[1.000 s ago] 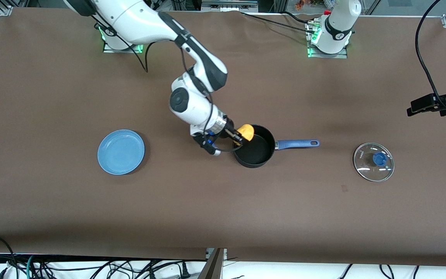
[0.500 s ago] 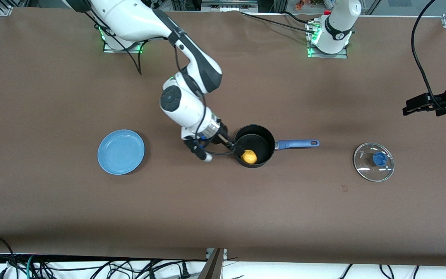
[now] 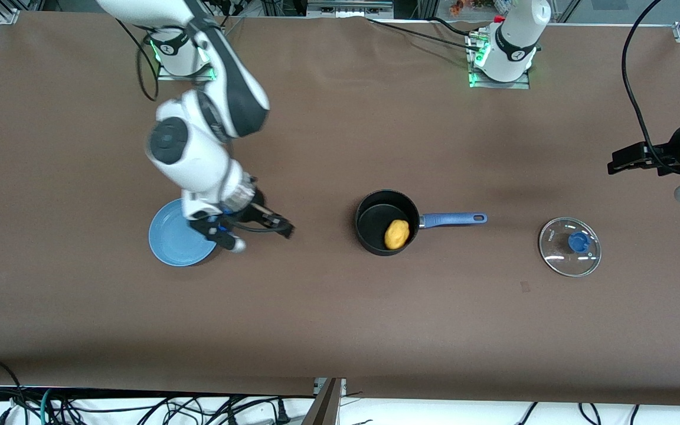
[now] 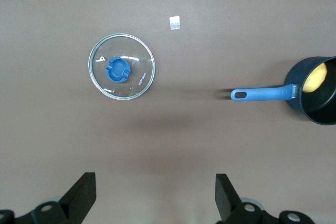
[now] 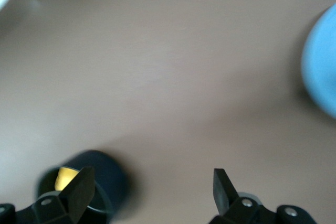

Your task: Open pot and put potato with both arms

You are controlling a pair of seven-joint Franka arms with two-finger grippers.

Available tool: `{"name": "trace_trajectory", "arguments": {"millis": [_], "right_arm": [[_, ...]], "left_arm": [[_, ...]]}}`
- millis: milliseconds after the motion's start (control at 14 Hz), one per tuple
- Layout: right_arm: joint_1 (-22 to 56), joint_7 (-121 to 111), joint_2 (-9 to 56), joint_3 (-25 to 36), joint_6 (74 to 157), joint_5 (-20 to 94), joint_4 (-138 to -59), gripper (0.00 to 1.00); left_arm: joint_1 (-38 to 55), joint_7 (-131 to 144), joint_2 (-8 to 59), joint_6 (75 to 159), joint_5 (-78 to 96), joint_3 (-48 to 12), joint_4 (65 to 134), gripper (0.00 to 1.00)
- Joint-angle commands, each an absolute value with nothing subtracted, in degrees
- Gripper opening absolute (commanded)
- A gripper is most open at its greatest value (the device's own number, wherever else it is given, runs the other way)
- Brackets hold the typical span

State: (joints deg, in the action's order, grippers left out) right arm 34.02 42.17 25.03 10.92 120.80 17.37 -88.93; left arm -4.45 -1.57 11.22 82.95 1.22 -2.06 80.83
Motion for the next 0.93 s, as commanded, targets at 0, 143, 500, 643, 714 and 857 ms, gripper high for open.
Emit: {"name": "trace_trajectory", "arguments": {"millis": [0, 143, 500, 643, 714, 857], "right_arm": [[34.3, 33.4, 16.9, 16.6, 110.8, 17.0, -92.6, 1.0], [34.4, 27.1, 12.0, 21.4, 101.4, 16.5, -92.6, 1.0], [34.4, 7.4, 5.7, 32.5, 89.1, 7.7, -92.6, 1.0], [34.3, 5.5, 6.2, 33.2, 89.5, 5.7, -94.4, 1.0], [34.2, 5.3, 6.4, 33.1, 89.9, 5.5, -94.0, 1.0], [34.5, 5.3, 6.5, 32.7, 90.5, 5.4, -94.0, 1.0]], "left_arm": [[-4.2, -1.5, 11.1, 82.4, 0.1, -2.3, 80.7, 1.0], [-4.0, 0.6, 11.1, 82.6, -0.2, -3.2, 80.7, 1.0], [-2.8, 3.6, 11.0, 82.4, -0.1, -3.7, 80.7, 1.0], [-2.6, 4.0, 11.0, 82.5, -0.3, -3.7, 80.7, 1.0], [-2.7, 3.5, 10.9, 82.2, -0.3, -3.7, 80.8, 1.0], [-3.5, -0.8, 10.6, 82.4, -0.8, -3.7, 81.3, 1.0]]}}
